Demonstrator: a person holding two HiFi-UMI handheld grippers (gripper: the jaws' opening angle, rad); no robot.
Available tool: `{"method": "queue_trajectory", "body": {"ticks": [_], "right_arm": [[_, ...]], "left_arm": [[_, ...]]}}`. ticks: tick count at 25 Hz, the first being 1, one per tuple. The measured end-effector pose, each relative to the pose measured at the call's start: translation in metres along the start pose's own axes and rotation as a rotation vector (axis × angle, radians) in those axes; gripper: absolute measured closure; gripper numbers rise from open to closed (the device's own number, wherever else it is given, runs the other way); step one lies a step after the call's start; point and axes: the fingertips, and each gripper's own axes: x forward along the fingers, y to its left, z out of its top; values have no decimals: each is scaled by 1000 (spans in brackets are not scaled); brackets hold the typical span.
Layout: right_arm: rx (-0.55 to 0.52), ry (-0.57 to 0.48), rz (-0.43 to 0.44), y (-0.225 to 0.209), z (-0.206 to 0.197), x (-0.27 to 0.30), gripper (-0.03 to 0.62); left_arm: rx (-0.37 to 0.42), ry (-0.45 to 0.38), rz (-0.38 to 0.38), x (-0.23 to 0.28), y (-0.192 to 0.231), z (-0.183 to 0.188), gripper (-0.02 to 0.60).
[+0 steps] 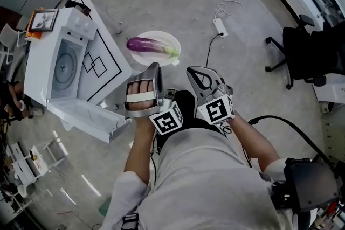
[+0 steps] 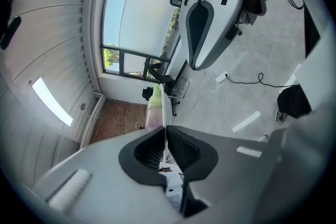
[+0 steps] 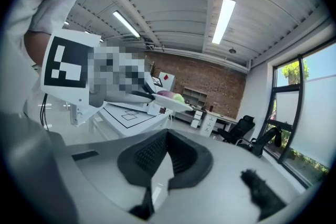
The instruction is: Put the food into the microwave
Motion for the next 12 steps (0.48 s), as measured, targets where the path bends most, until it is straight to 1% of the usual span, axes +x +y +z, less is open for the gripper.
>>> {"method": "queue_trajectory", "body": {"ticks": [4,8,12], "right_arm": [[-21,-4,36,-23,4,34,583],[-65,-8,104,-34,9,76,583],[-74,-40,202,-32,19,123,583]], "left_arm": [[-37,35,-1,36,6,-10,557],[-88,107,-8,67,12,-32,555],[-137,189,4,77,26,-57,555]]}}
